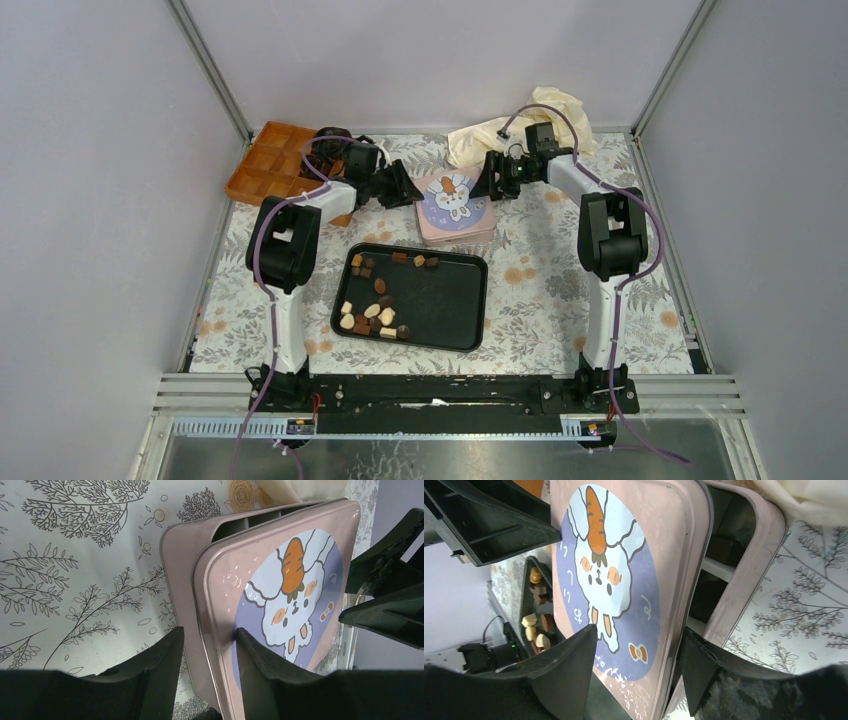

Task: Pack the chocolate
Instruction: Place the box lid in the packing box, then close the box lid on the packing box.

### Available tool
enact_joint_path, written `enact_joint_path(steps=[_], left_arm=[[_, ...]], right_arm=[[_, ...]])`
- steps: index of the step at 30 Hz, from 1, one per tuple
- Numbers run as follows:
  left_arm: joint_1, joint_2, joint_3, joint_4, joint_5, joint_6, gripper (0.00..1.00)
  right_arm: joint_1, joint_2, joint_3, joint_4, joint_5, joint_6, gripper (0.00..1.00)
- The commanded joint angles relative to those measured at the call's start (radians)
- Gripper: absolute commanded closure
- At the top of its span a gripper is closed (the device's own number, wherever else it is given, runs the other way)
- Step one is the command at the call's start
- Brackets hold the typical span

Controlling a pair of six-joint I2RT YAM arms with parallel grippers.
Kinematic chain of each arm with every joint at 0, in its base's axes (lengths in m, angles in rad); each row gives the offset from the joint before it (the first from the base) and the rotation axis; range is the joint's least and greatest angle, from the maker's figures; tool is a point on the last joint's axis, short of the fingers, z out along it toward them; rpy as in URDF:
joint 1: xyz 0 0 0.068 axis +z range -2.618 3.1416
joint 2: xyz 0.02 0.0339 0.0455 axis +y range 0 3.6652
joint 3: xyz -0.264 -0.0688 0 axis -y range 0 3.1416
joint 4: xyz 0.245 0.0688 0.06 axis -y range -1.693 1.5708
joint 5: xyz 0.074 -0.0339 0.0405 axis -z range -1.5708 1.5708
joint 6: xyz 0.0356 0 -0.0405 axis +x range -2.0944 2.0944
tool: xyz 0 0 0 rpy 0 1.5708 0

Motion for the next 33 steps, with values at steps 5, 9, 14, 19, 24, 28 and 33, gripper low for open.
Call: enact_joint_path(steps=[5,9,14,19,24,28,33], left_arm=[[-0.003,0.022,0.069,-0.026,-0.015,0.008,0.5],[-0.003,0.028,0.079,-0.011,0.009,-0.01,0.49],[-0.003,0.018,0.053,0.043,0.042,-0.034,0.46],[-0.002,-0.013,0.007,0.094,0.05,-0.052,0.39],[-0.002,-0.029,-0.055,0.119,0.057,-0.074,0.38],[-0.001,-0.038,-0.114,0.167,0.075,-0.108,0.39],[-0.001,-0.068,-0.172,0.269,0.105,-0.164,0.38]], right_arm=[[-0.005,-0.064,0.061,-0.085,0.169,-0.146,0.15],[-0.007,-0.072,0.086,-0.106,0.197,-0.186,0.07],[-0.027,-0.074,0.096,-0.104,0.099,-0.171,0.06],[-0.053,-0.098,0.062,-0.055,0.058,-0.086,0.12],[-0.08,-0.103,0.059,-0.04,0.037,-0.061,0.16],[-0.089,-0.112,0.044,-0.034,0.036,-0.068,0.17],[-0.097,-0.179,0.024,-0.062,0.056,-0.207,0.18]])
